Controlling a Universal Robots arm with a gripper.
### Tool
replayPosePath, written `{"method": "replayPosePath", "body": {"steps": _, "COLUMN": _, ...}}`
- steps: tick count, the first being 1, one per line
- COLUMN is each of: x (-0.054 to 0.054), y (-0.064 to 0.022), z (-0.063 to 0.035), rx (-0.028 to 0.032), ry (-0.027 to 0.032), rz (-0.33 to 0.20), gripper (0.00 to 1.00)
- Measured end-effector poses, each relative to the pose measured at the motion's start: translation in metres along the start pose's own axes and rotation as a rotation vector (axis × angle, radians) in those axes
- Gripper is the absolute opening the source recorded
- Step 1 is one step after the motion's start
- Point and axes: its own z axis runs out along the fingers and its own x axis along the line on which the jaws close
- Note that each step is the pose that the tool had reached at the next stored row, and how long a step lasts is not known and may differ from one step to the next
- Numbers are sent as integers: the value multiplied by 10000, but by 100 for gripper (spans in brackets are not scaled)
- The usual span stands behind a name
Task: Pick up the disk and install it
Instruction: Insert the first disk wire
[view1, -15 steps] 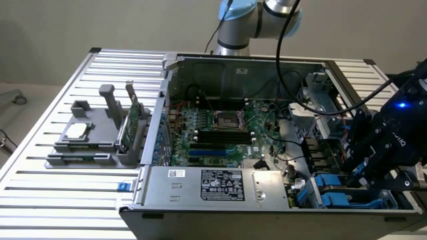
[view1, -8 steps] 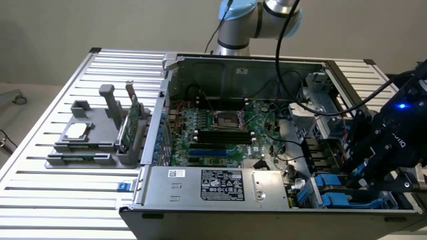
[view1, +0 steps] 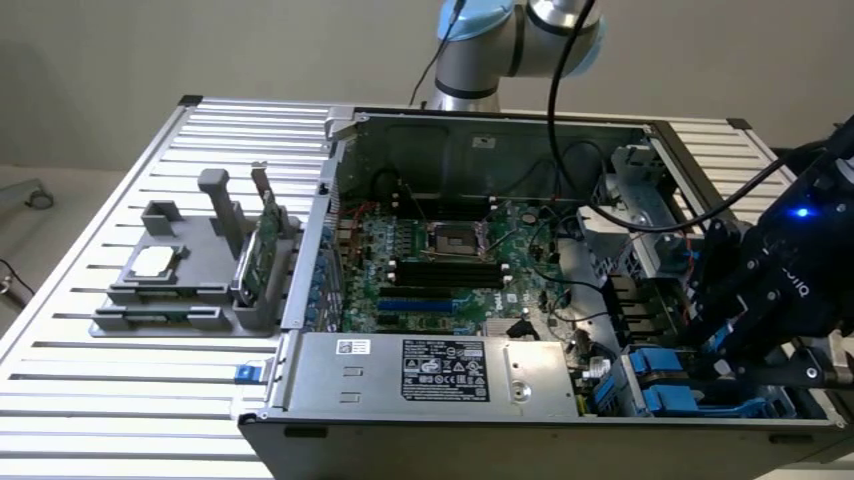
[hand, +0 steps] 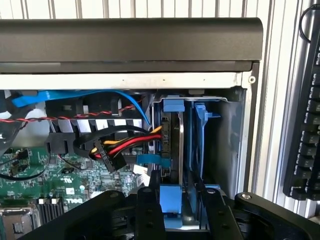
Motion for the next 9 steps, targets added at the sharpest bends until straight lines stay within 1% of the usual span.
{"method": "replayPosePath", "body": {"steps": 3, "x": -5, "y": -52, "z": 2, "rx": 1, "ry": 0, "rz": 0, "gripper": 36}}
{"method": "replayPosePath", "body": {"steps": 4, "x": -5, "y": -72, "z": 3, "rx": 1, "ry": 0, "rz": 0, "gripper": 34}}
{"method": "replayPosePath", "body": {"steps": 6, "x": -6, "y": -106, "z": 4, "rx": 0, "ry": 0, "rz": 0, "gripper": 22}}
{"method": "replayPosePath", "body": {"steps": 7, "x": -7, "y": -119, "z": 1, "rx": 1, "ry": -2, "rz": 0, "gripper": 22}}
{"method": "replayPosePath", "body": {"steps": 9, "x": -7, "y": -139, "z": -7, "rx": 1, "ry": -2, "rz": 0, "gripper": 11}}
